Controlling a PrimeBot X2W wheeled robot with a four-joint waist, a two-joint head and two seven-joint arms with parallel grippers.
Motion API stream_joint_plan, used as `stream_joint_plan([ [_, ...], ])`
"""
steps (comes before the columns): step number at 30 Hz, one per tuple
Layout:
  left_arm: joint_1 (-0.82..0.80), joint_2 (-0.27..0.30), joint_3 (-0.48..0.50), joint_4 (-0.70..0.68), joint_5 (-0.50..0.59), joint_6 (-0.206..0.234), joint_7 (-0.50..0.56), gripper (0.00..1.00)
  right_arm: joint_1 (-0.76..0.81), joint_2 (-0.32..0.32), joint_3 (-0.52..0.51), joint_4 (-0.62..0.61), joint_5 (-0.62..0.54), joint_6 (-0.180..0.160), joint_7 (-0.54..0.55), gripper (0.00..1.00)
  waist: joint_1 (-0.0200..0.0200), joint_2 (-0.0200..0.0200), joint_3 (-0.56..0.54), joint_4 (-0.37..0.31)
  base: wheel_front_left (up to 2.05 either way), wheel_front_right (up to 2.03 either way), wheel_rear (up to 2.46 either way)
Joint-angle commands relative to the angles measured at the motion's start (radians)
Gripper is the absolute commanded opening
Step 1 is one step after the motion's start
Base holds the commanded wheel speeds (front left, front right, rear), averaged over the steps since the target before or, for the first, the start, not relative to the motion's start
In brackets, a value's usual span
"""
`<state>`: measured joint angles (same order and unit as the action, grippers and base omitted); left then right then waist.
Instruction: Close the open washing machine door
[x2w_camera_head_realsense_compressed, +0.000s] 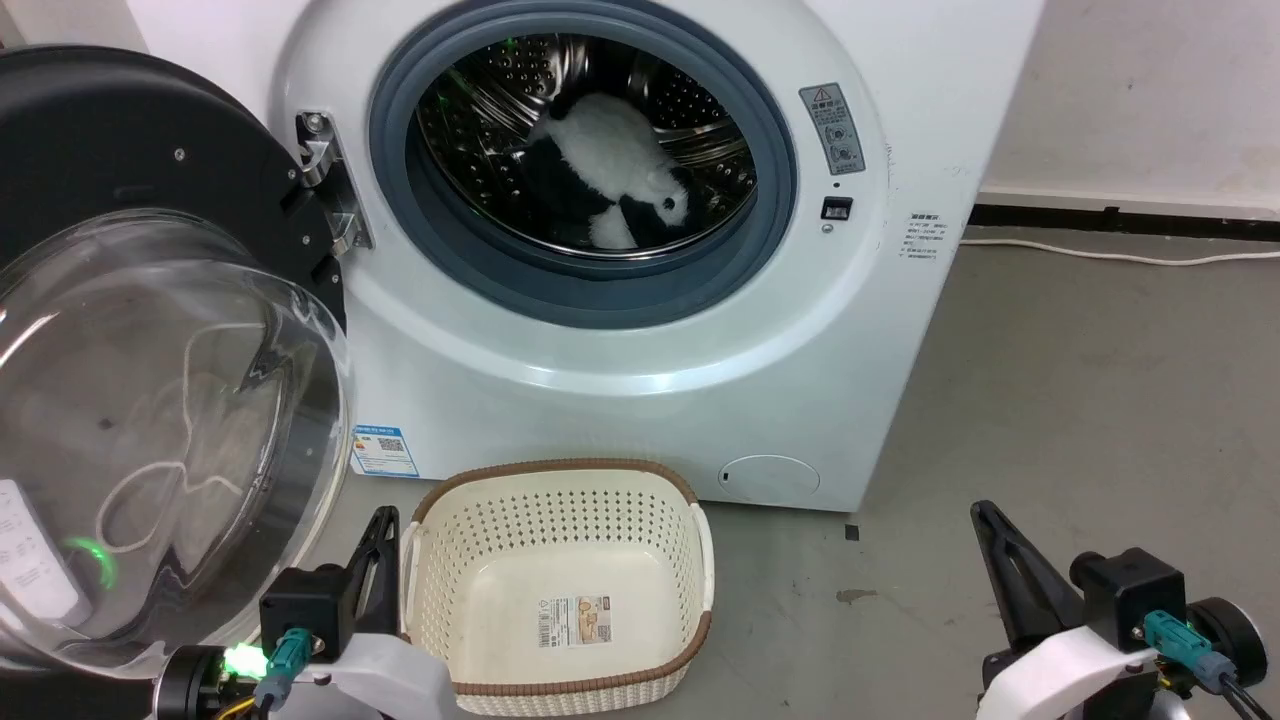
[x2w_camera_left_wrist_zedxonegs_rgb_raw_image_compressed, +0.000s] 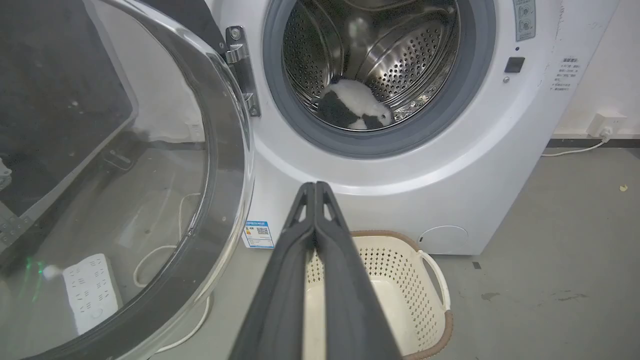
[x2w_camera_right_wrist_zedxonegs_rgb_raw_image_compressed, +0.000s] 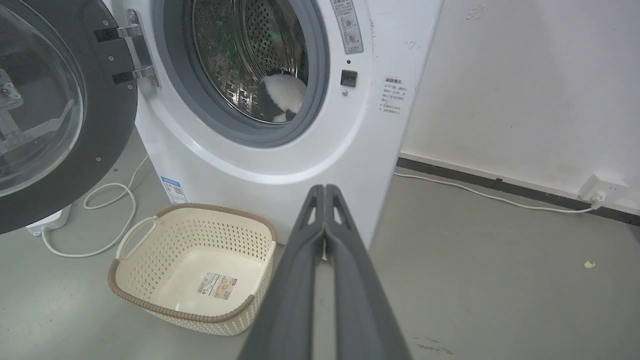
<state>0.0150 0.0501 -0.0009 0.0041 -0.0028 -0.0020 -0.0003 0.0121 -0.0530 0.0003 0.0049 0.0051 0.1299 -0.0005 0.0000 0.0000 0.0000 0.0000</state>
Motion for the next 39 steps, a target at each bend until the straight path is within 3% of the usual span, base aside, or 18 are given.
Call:
stream_joint_plan([
  [1, 0.0, 0.0, 0.0, 0.0, 0.0, 0.0, 0.0, 1.0, 0.0, 0.0, 0.0, 0.0, 0.0, 0.0, 0.0, 1.0, 0.0, 0.0, 0.0, 0.0, 0.0, 0.0, 0.0],
  [24, -0.004, 0.006, -0.048, -0.002, 0.003, 0.003, -0.041, 1.0, 0.018, -0.006, 0.0, -0.002, 0.032, 0.0, -0.039, 1.0, 0.0, 0.0, -0.005, 0.014, 0.0, 0.0, 0.0],
  [39, 0.012, 0.033, -0.087, -0.01, 0.0, 0.014, -0.08, 1.0, 0.034, -0.012, 0.05, 0.007, 0.058, 0.0, -0.08, 1.0, 0.0, 0.0, -0.032, 0.137, 0.0, 0.0, 0.0],
])
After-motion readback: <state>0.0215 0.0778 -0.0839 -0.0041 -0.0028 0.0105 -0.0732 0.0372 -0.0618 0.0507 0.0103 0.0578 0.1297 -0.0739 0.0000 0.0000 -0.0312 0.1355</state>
